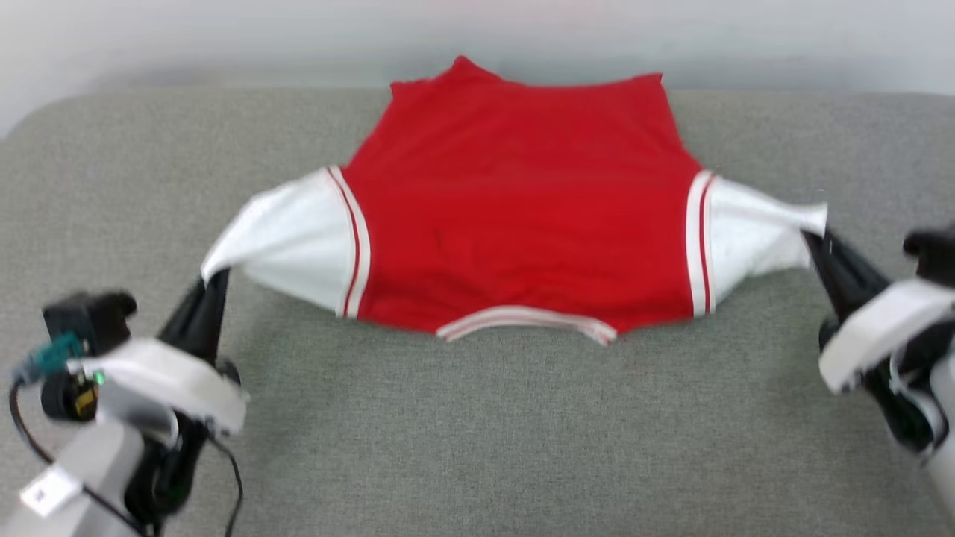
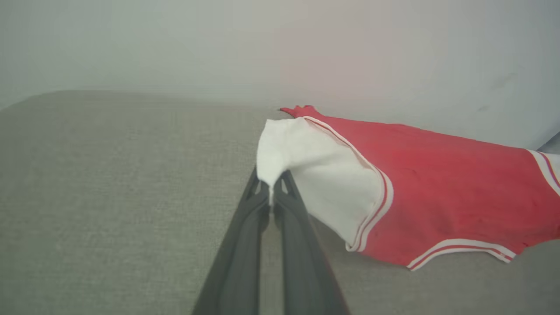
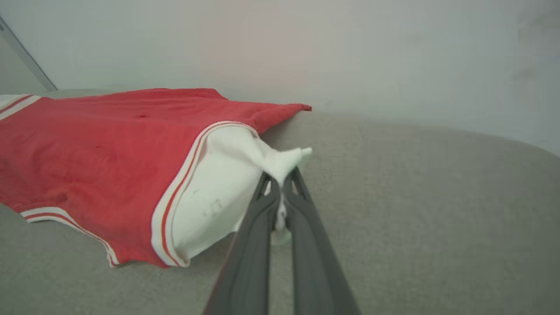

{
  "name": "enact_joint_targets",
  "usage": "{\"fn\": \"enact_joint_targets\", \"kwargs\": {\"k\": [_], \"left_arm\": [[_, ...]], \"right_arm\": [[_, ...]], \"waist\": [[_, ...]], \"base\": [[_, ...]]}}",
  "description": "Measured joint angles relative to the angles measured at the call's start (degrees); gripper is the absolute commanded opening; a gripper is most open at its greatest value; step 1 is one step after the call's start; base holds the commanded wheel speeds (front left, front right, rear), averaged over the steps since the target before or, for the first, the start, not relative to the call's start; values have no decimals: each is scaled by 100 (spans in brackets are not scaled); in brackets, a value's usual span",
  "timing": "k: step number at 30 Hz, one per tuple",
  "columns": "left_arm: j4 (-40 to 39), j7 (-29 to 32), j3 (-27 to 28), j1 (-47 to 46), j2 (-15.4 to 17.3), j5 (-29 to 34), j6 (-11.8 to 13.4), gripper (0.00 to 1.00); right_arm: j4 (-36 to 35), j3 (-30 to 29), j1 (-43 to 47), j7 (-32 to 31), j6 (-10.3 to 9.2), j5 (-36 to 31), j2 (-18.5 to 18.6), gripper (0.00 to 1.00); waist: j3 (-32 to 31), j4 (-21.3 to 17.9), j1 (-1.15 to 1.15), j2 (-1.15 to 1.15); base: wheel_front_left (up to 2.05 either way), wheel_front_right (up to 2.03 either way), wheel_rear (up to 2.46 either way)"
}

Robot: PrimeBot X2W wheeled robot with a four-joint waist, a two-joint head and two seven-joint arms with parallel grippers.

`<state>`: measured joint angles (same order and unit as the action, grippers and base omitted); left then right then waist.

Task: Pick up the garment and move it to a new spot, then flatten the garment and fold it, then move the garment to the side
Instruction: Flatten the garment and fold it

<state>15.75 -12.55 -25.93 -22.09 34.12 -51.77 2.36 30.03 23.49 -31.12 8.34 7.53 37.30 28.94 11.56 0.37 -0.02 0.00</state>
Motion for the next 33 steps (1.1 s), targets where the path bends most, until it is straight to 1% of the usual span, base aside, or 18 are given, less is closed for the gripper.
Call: {"fn": "enact_joint_targets", "kwargs": {"k": [2,7,13,20,25,31,32,33], "left_arm": [[-230,-1,12,454,36,-99,143,0],[-628,-8,32,1441,107,-327,410,0],[-909,-35,73,2297,153,-522,632,0],[-1055,-75,80,3127,170,-717,791,0],[-1109,-102,90,3422,131,-782,849,0],[-1131,-125,59,3471,56,-769,848,0],[-1131,-126,45,3463,54,-731,848,0],[-1133,-126,26,3444,52,-704,848,0]], "right_arm": [[-143,-183,470,-67,0,-1,-2,0],[-530,-643,1564,-308,0,-67,-34,0],[-1059,-1150,2748,-651,1,-289,-248,0],[-1637,-1758,3889,-1098,1,-567,-525,0],[-1873,-2069,4553,-1381,1,-659,-641,0],[-2157,-2304,4851,-1595,1,-658,-864,0],[-2206,-2335,4849,-1602,1,-666,-906,6],[-2273,-2337,4838,-1656,1,-688,-912,41]], "waist": [[-129,0,0,0],[-390,26,0,0],[-665,78,0,0],[-867,106,0,0],[-900,165,1,0],[-902,207,2,0],[-906,210,2,0],[-910,213,2,0]], "base": [[0,0,0],[0,0,0],[0,0,0],[0,0,0],[0,0,0],[0,0,0],[0,0,0],[0,0,0]]}}
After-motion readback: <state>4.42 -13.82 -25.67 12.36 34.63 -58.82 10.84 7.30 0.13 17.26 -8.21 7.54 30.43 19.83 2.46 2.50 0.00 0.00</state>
